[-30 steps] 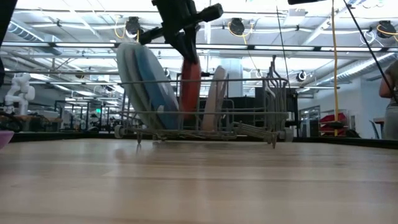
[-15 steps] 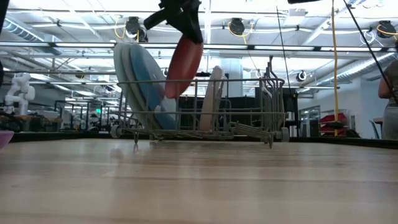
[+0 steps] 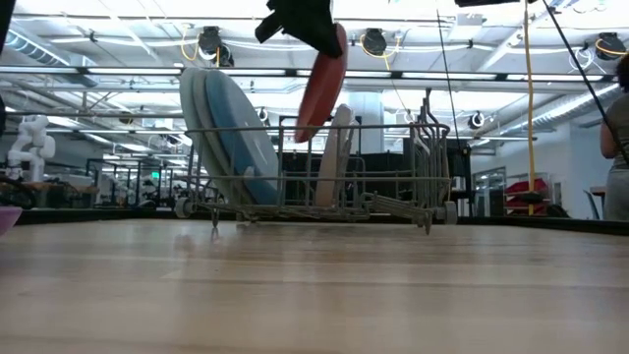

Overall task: Sort dishes
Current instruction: Put the orange plate into the dish rack

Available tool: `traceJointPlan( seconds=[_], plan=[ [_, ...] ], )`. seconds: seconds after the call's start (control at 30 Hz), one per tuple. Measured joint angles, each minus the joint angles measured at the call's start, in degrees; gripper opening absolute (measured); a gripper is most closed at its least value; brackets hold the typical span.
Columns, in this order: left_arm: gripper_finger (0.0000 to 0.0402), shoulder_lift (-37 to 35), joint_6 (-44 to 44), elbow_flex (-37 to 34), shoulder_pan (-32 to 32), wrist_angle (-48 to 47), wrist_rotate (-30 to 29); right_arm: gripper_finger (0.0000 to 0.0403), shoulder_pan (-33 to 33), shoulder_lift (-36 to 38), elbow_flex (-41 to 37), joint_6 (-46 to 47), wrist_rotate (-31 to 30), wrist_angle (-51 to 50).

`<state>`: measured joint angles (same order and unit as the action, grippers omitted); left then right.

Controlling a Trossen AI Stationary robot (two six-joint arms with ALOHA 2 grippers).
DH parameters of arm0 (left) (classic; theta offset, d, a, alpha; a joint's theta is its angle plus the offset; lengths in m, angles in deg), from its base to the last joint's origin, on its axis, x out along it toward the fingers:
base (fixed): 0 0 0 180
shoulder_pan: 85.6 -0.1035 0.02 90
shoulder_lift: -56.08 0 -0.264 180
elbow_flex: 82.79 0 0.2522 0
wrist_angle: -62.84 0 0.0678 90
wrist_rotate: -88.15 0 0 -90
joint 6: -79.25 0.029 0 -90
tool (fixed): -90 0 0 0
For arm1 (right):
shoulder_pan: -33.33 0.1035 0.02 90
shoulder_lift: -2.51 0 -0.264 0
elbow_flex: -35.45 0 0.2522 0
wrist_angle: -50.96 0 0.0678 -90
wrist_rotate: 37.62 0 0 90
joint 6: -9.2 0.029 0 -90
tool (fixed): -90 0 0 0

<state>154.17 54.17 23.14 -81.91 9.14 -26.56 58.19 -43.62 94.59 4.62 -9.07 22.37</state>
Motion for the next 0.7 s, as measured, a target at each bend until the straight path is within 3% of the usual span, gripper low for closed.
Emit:
traceJointPlan(
  seconds=[0.37, 0.57, 0.7],
  plan=[
    [0.0000, -0.14, 7.45, -0.76, -0.12, 5.43, 1.95, 0.0132, 0.00, -0.02, 0.00, 0.94, 0.27, -0.31],
    [0.0000, -4.99, 7.64, -0.80, 0.58, 1.59, -4.94, 0.0132, 0.00, -0.02, 0.00, 0.96, 0.27, -0.31],
    [0.0000, -9.41, 8.87, -5.04, 1.01, 4.55, -4.74, 0.0132, 0.00, -0.02, 0.00, 0.96, 0.15, -0.02]
  ],
)
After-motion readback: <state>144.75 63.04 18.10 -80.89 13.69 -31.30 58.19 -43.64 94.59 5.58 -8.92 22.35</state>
